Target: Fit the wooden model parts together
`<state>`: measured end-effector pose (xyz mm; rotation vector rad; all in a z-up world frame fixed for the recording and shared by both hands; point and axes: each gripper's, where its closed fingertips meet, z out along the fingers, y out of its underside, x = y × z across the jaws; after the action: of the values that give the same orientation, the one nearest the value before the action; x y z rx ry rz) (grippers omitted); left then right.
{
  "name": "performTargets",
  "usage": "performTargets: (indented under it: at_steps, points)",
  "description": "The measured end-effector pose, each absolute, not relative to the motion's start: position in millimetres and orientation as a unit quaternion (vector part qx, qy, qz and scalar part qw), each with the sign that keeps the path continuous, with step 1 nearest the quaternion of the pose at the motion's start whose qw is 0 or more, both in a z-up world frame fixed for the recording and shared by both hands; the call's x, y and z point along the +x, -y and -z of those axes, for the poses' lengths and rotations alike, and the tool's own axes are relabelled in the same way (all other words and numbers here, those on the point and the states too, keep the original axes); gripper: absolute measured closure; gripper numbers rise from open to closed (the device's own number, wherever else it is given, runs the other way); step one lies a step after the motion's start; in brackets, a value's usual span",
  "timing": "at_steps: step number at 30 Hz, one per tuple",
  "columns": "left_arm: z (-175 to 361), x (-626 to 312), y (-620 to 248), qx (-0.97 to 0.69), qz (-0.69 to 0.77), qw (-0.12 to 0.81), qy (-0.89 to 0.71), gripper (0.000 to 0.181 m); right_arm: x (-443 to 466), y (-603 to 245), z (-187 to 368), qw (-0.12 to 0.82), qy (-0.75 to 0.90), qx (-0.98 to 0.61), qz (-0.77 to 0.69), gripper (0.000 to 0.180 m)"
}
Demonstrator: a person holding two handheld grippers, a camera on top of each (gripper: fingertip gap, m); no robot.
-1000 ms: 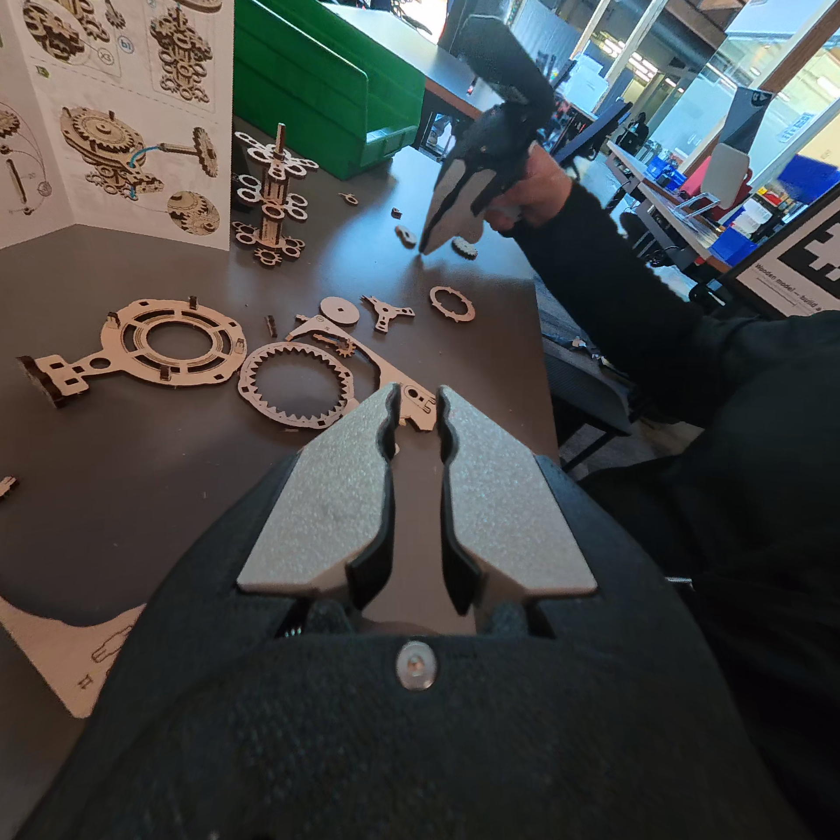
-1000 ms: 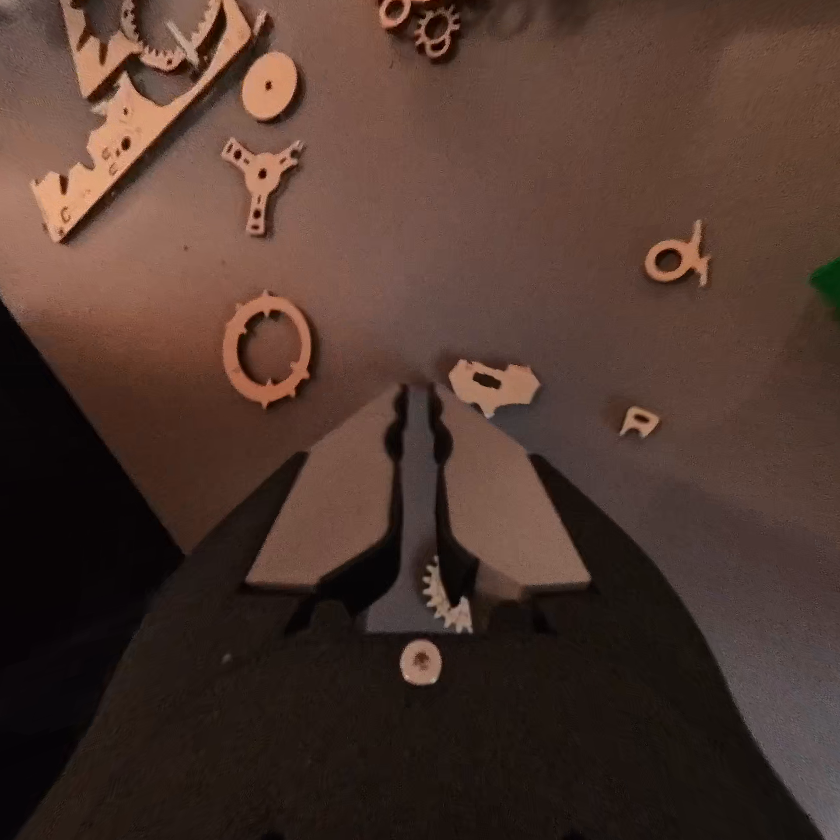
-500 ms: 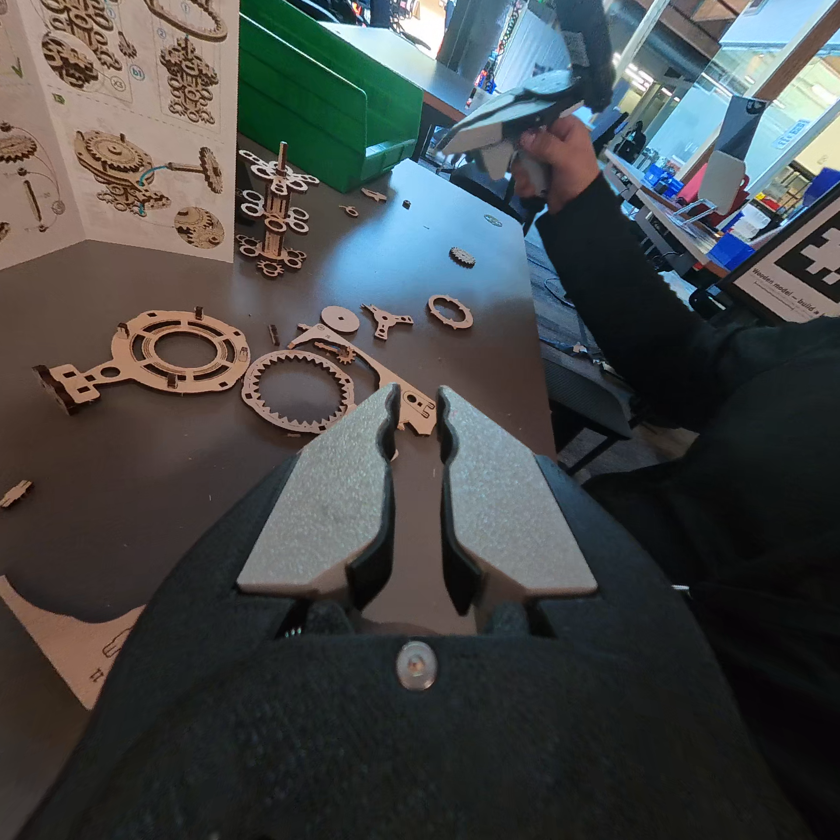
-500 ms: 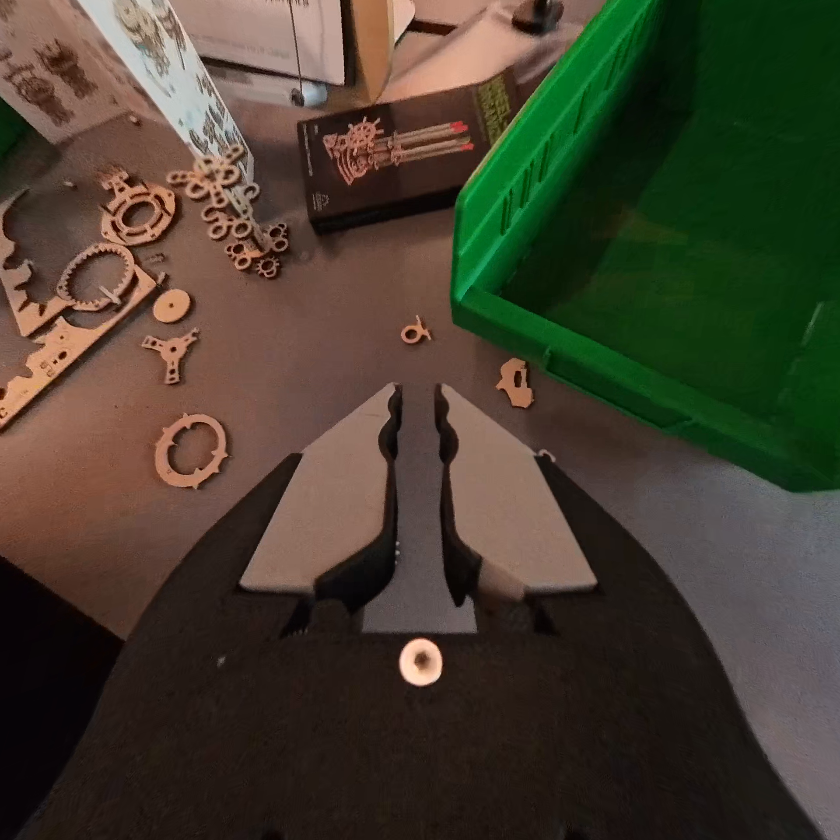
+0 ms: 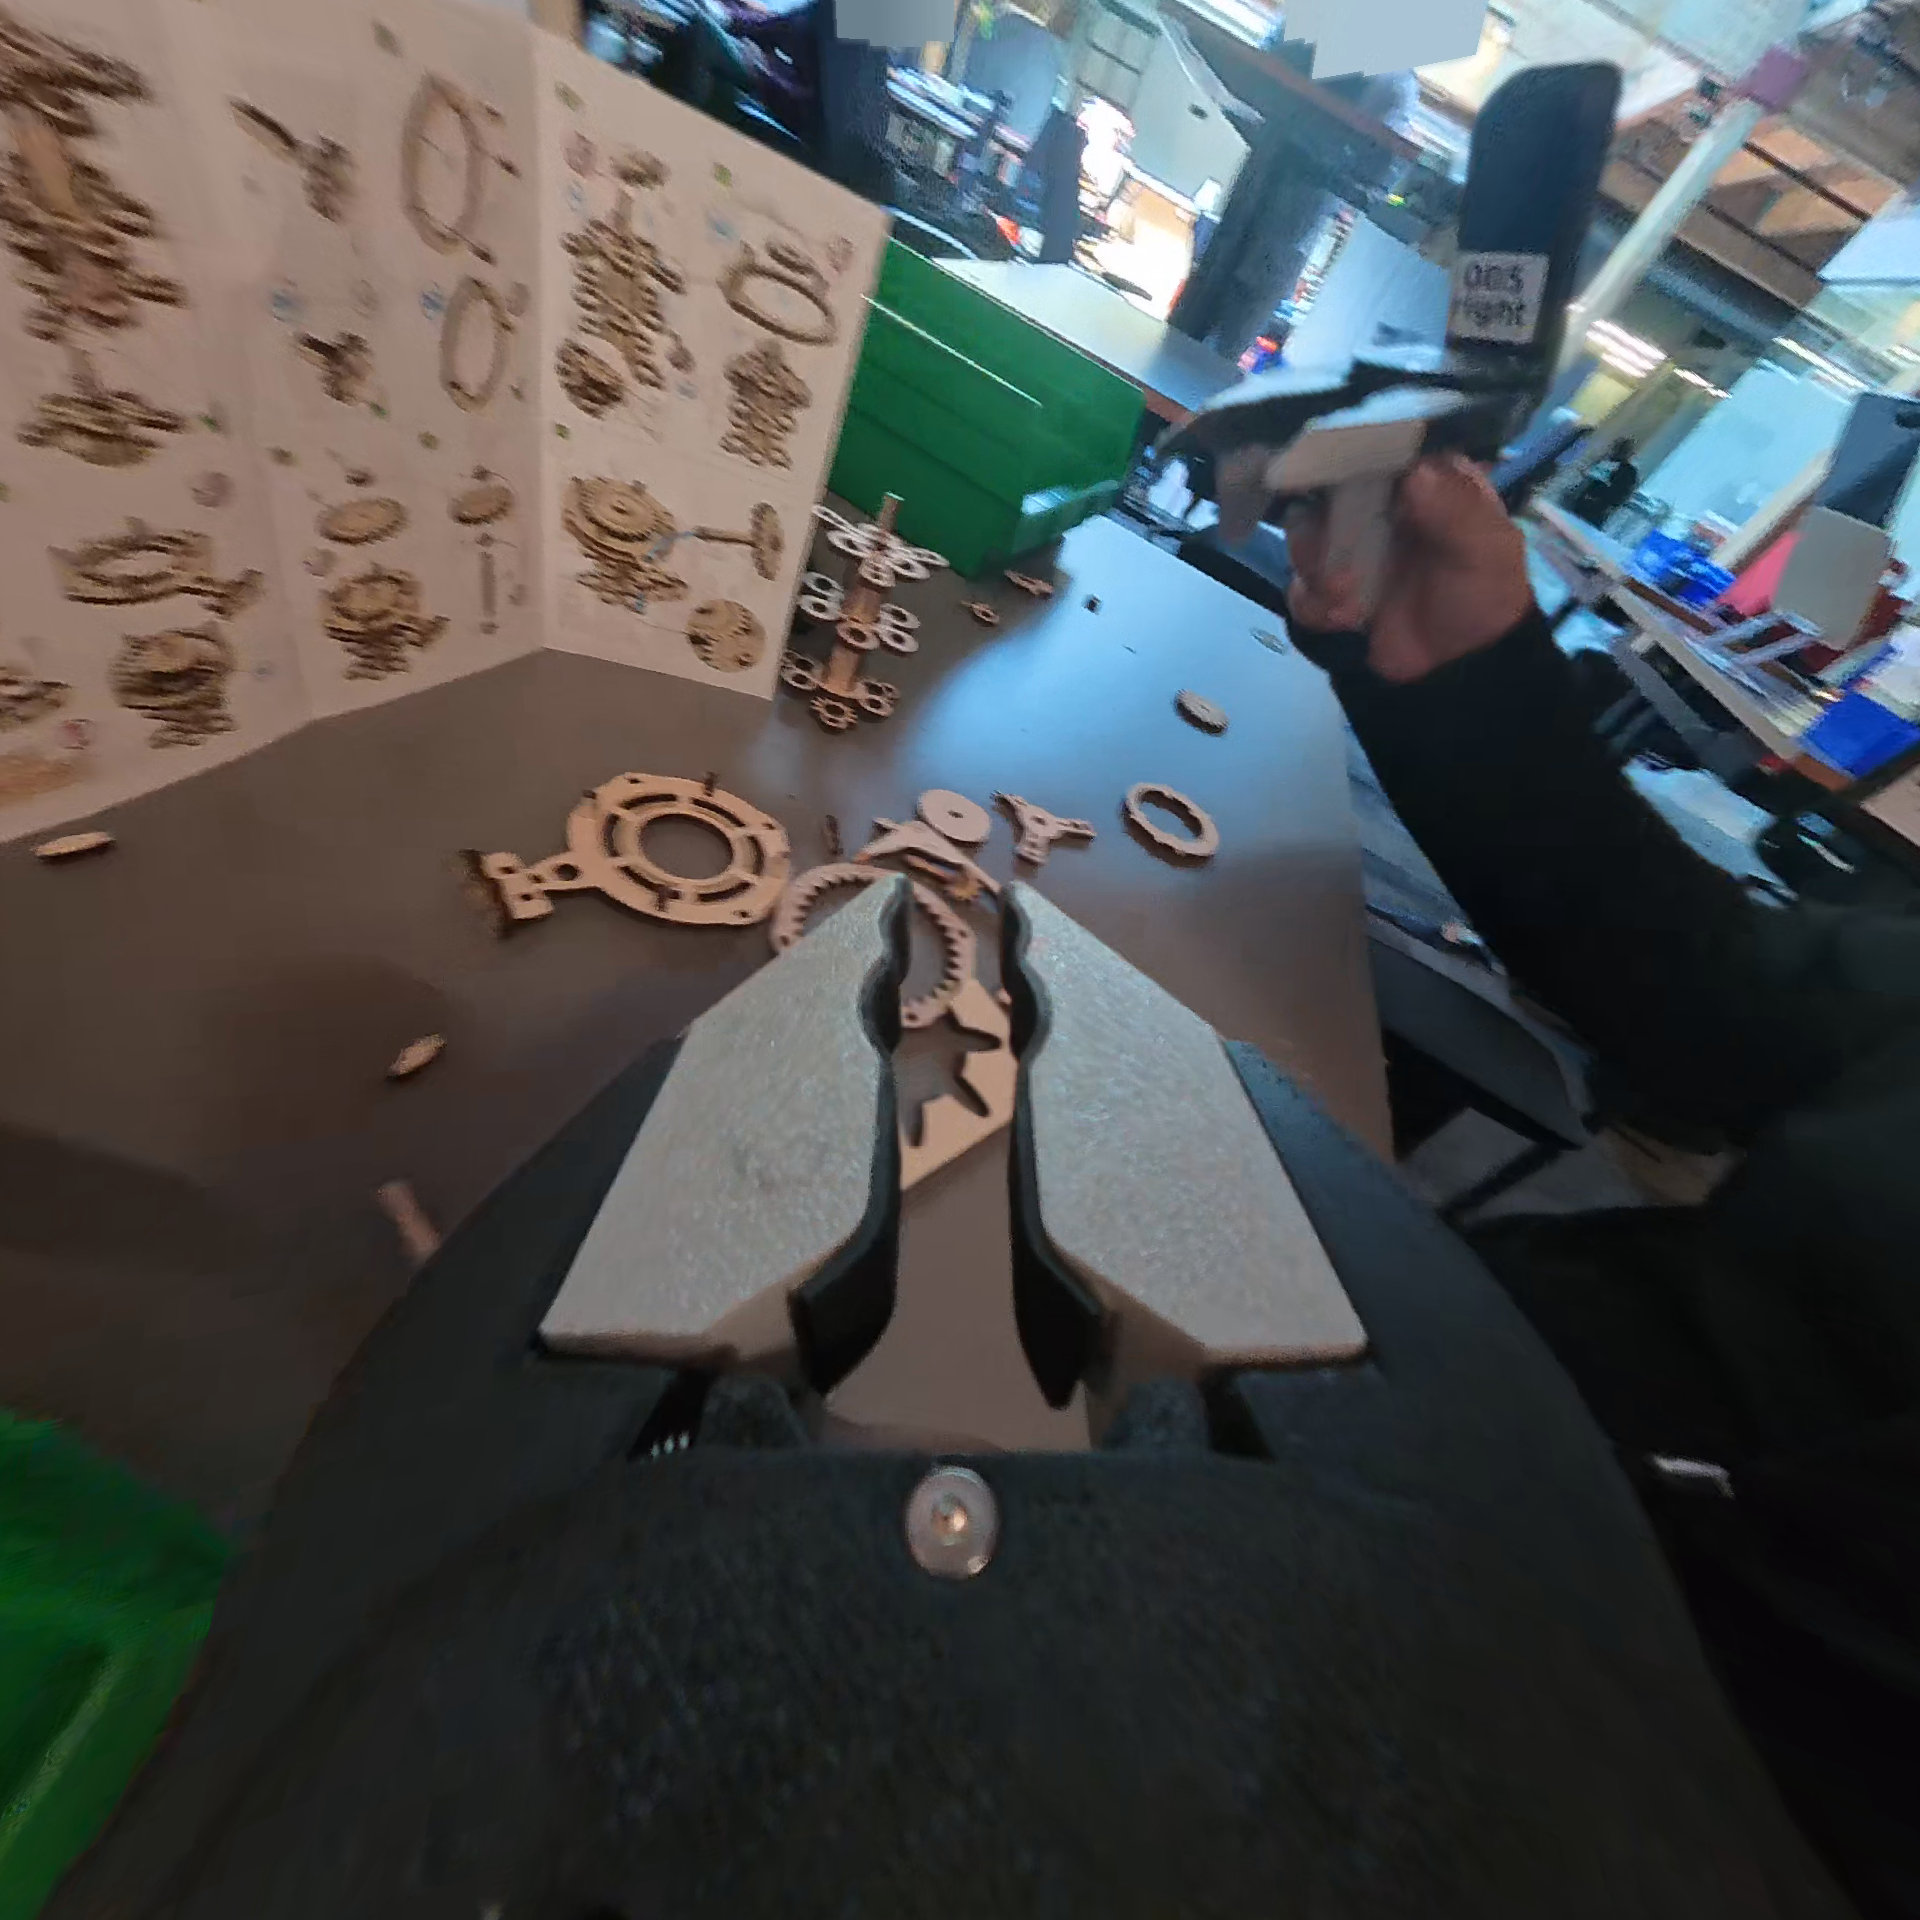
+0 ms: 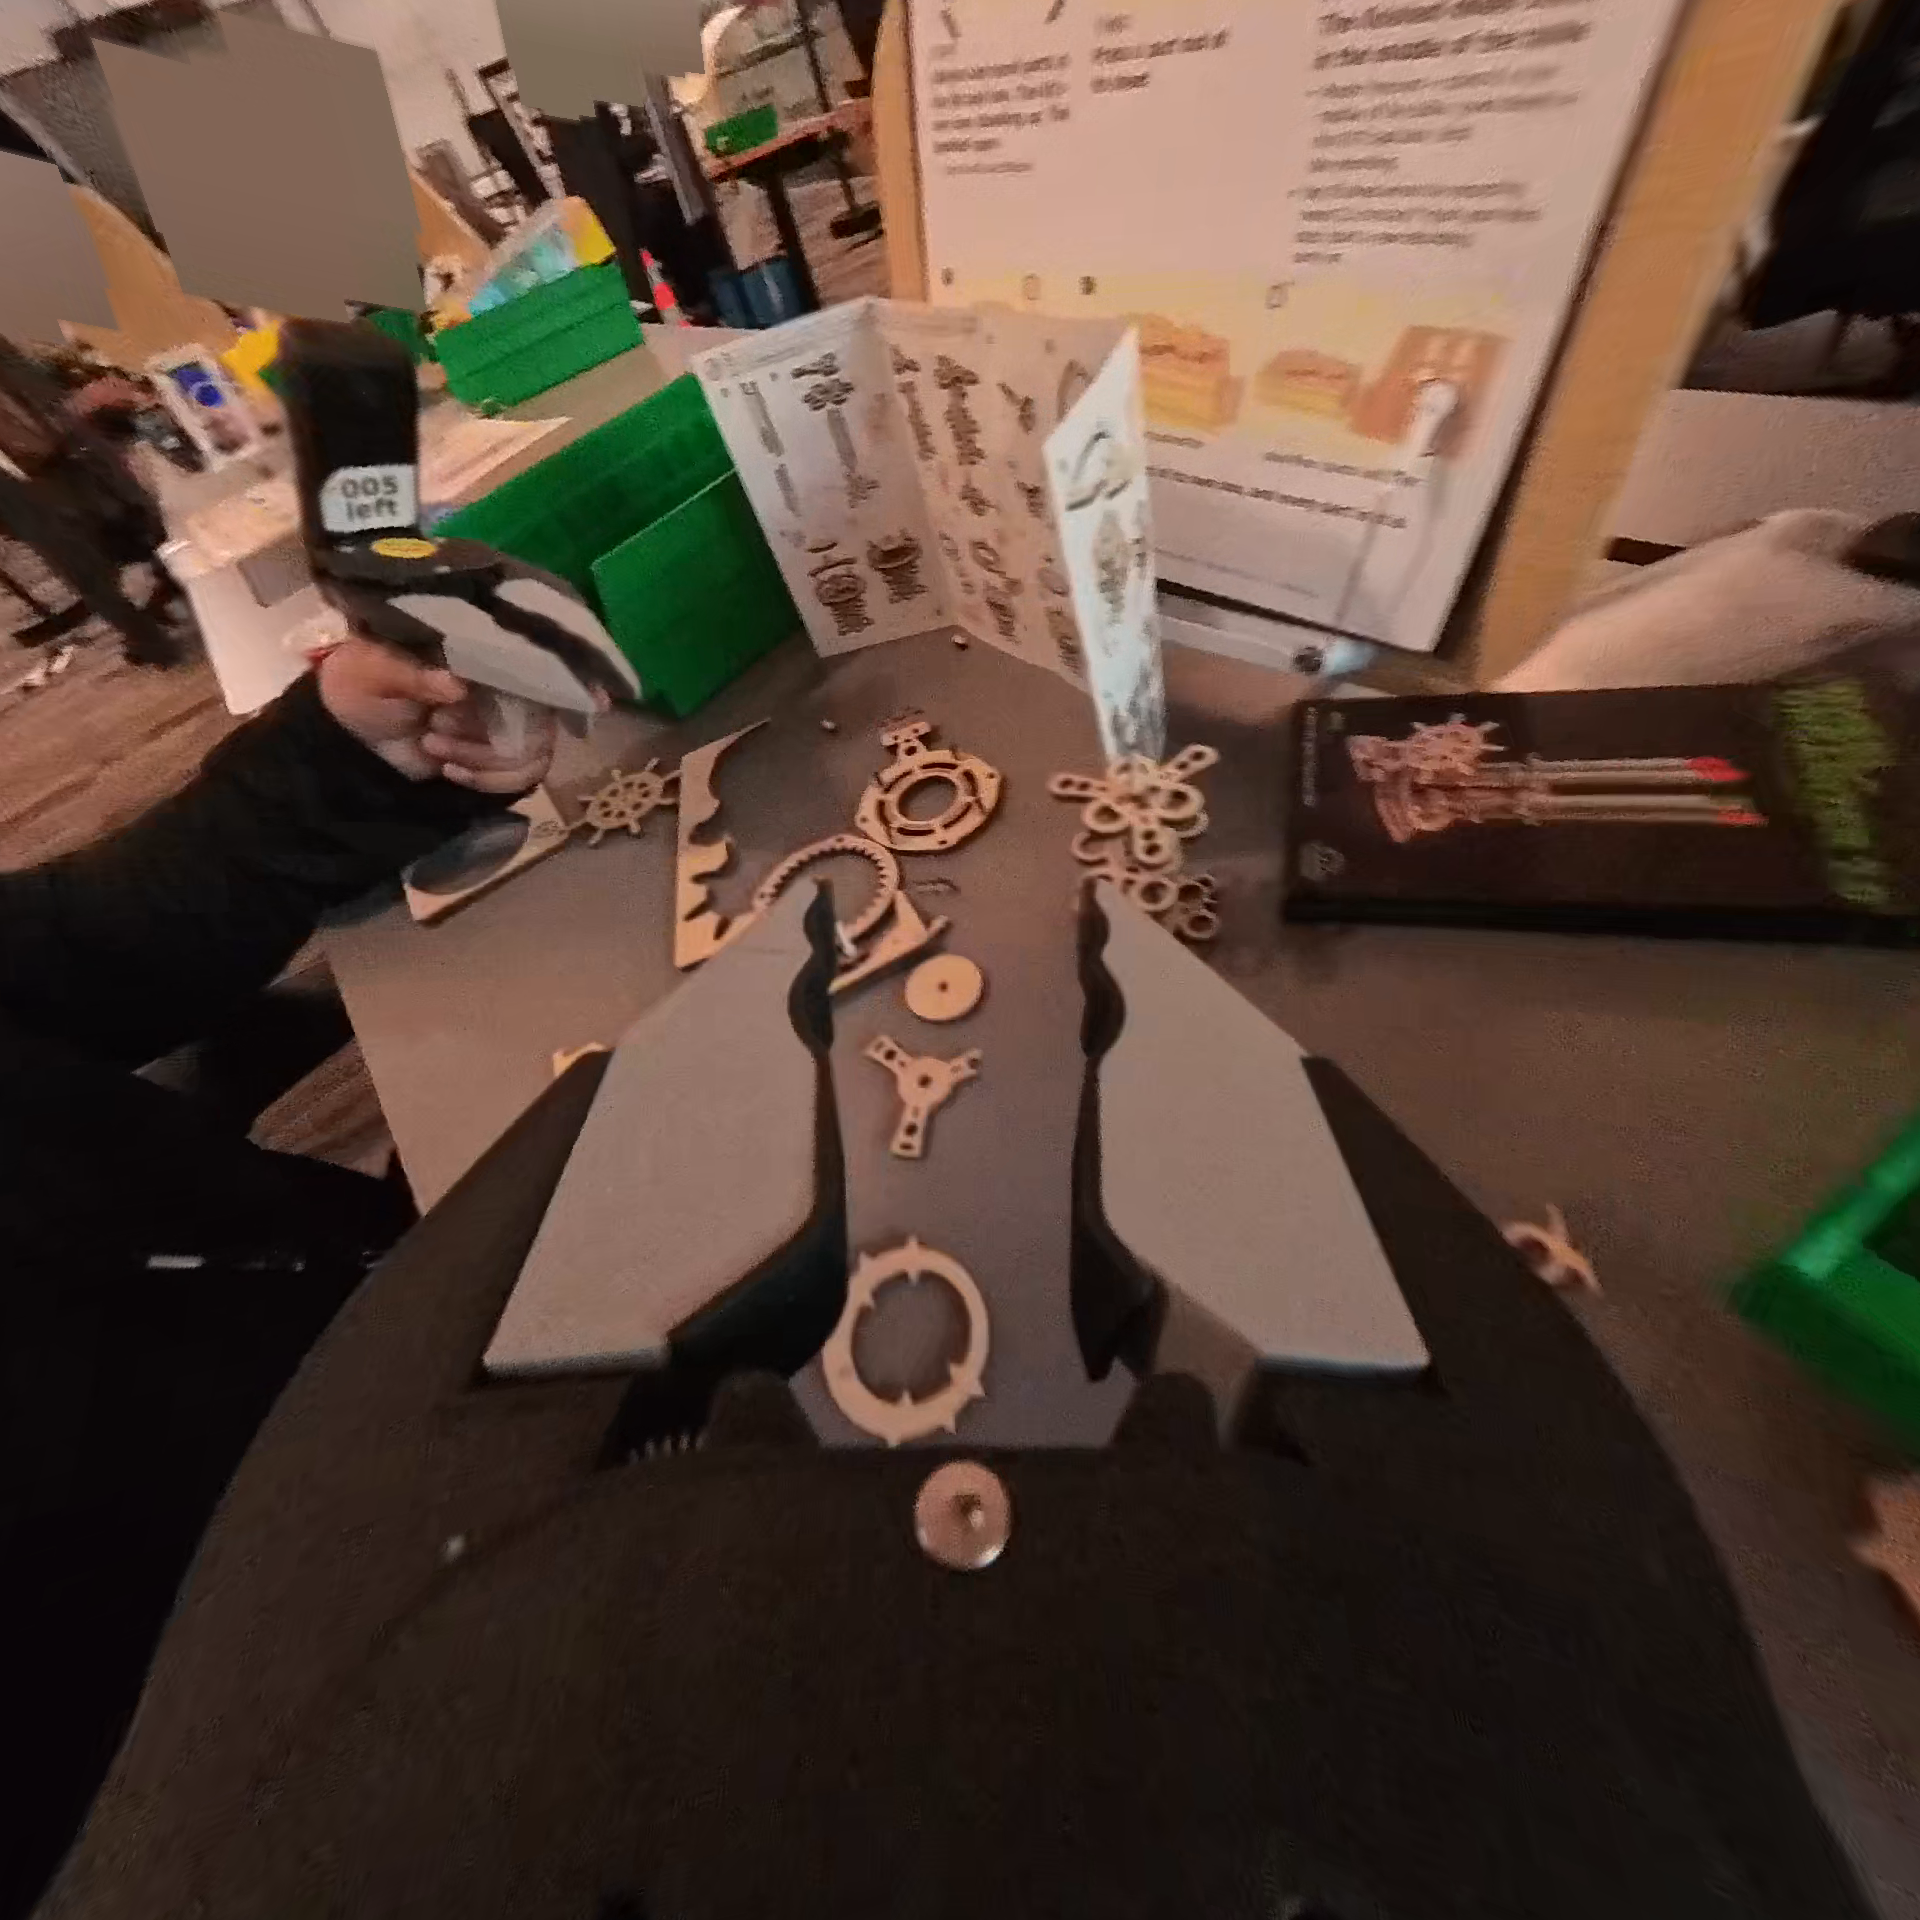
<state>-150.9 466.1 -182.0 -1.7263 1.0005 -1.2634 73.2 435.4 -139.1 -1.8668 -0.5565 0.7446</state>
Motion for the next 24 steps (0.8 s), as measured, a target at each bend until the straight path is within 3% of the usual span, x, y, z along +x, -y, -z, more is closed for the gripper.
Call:
performTargets:
  at_steps: [10, 17, 24]
  points:
    - [191, -184, -510, -0.724, 0.367, 0.454, -0.366, 0.165, -49, -494, 180, 0.44, 0.326, -0.769, -0.329, 0.137]
    - [197, -178, -507, -0.727, 0.369, 0.444, -0.372, 0.164, -51, -504, 206, 0.435, 0.331, -0.783, -0.297, 0.139]
    - [200, -173, -508, -0.724, 0.355, 0.456, -0.377, 0.165, -36, -504, 193, 0.478, 0.314, -0.769, -0.287, 0.139]
